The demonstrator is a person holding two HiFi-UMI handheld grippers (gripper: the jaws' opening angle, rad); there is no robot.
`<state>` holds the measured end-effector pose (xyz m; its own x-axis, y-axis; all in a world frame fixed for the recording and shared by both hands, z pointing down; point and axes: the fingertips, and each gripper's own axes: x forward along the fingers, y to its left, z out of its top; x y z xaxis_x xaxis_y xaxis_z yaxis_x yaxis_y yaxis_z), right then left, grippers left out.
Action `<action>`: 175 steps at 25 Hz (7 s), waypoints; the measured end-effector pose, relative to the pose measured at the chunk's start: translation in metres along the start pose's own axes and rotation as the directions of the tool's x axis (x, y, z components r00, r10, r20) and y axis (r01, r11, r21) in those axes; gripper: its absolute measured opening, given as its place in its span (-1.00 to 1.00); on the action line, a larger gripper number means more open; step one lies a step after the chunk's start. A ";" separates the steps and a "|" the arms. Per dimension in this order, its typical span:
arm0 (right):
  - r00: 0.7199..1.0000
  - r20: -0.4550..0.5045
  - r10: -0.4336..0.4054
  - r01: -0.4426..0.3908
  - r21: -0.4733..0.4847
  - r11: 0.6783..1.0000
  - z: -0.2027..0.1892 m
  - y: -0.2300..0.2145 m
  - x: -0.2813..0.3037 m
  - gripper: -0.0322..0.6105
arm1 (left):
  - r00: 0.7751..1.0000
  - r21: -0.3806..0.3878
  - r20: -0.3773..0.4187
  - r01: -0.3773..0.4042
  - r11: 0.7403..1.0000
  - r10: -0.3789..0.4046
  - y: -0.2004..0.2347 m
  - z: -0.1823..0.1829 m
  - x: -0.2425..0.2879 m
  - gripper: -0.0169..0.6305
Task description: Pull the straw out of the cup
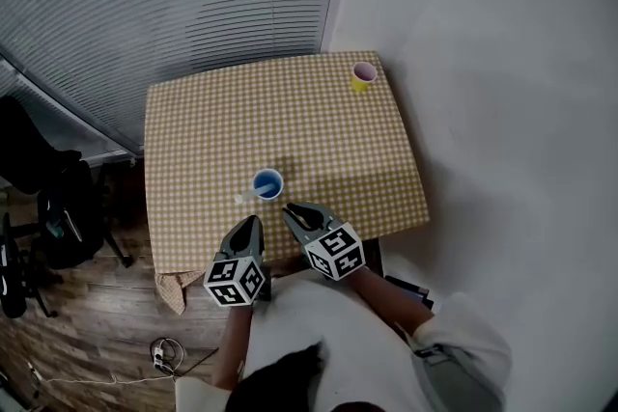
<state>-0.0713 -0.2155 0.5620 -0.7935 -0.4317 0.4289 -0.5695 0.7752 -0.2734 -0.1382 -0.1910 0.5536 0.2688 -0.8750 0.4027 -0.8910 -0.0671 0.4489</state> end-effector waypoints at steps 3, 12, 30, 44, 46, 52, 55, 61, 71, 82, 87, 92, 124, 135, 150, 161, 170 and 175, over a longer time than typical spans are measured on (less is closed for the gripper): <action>1.000 -0.008 0.025 -0.025 -0.021 0.999 0.003 0.004 0.010 -0.69 | 0.999 -0.025 0.010 -0.030 0.999 0.030 0.009 0.002 -0.002 -0.91; 0.997 -0.046 0.068 -0.074 -0.166 0.983 0.013 0.019 0.036 -0.57 | 0.995 -0.076 0.034 -0.088 0.993 0.091 0.025 0.007 -0.010 -0.91; 0.995 -0.064 0.074 -0.090 -0.299 0.950 0.022 0.031 0.064 -0.54 | 0.991 -0.065 0.042 -0.122 0.990 0.124 0.030 0.011 -0.014 -0.91; 0.993 -0.089 0.072 -0.101 -0.396 0.913 0.025 0.039 0.080 -0.53 | 0.983 -0.084 0.060 -0.167 0.982 0.173 0.044 0.013 -0.027 -0.91; 0.994 -0.092 0.066 -0.098 -0.413 0.906 0.025 0.039 0.082 -0.53 | 0.982 -0.087 0.062 -0.171 0.981 0.177 0.046 0.013 -0.028 -0.91; 0.994 -0.106 0.032 -0.078 -0.474 0.877 0.021 0.035 0.087 -0.54 | 0.980 -0.102 0.059 -0.181 0.978 0.188 0.050 0.010 -0.032 -0.91; 0.994 -0.107 0.002 -0.056 -0.504 0.862 0.020 0.031 0.089 -0.58 | 0.980 -0.107 0.056 -0.182 0.977 0.189 0.051 0.009 -0.033 -0.91; 0.994 -0.108 -0.020 -0.041 -0.538 0.842 0.020 0.030 0.094 -0.61 | 0.980 -0.116 0.053 -0.186 0.976 0.193 0.054 0.007 -0.034 -0.91; 0.994 -0.090 -0.054 0.001 -0.504 0.864 0.028 0.021 0.095 -0.68 | 0.982 -0.122 0.043 -0.175 0.977 0.182 0.057 0.010 -0.030 -0.91; 0.997 -0.059 -0.052 0.018 -0.474 0.881 0.031 0.026 0.087 -0.72 | 0.985 -0.134 0.039 -0.159 0.978 0.165 0.059 0.005 -0.031 -0.91; 0.999 -0.018 -0.048 0.034 -0.481 0.876 0.036 0.025 0.079 -0.72 | 0.985 -0.143 0.044 -0.158 0.977 0.166 0.058 0.003 -0.032 -0.91; 0.999 0.019 -0.042 0.046 -0.476 0.878 0.042 0.028 0.072 -0.72 | 0.984 -0.148 0.055 -0.161 0.976 0.171 0.061 0.003 -0.039 -0.91; 0.974 0.226 -0.010 0.020 -0.042 0.999 0.103 -0.010 -0.010 -0.73 | 0.995 -0.094 0.063 -0.069 0.993 0.075 0.031 0.008 -0.013 -0.91; 0.970 0.207 -0.129 0.121 0.052 0.991 0.089 -0.048 -0.046 -0.73 | 0.998 -0.101 0.052 -0.013 0.995 0.019 0.016 0.002 -0.005 -0.91; 0.981 0.056 -0.184 0.174 0.142 0.974 0.048 -0.070 -0.069 -0.72 | 0.999 -0.100 0.009 0.036 0.994 -0.035 -0.007 -0.016 0.002 -0.91; 0.966 -0.063 -0.252 0.256 0.062 0.965 0.016 -0.074 -0.075 -0.72 | 0.998 -0.138 -0.009 0.054 0.989 -0.055 -0.012 -0.033 -0.010 -0.91; 0.930 -0.124 -0.346 0.313 -0.229 0.922 -0.004 -0.070 -0.076 -0.72 | 0.998 -0.155 -0.012 0.053 0.986 -0.056 -0.015 -0.038 -0.015 -0.91; 0.931 -0.181 -0.316 0.320 -0.010 0.947 -0.017 -0.077 -0.071 -0.72 | 0.998 -0.160 -0.014 0.051 0.986 -0.054 -0.014 -0.040 -0.015 -0.91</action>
<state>0.0320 -0.2367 0.5672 -0.5202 -0.5638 0.6415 -0.7910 0.6013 -0.1130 -0.1149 -0.1574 0.5730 0.3219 -0.8630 0.3894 -0.8063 -0.0343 0.5905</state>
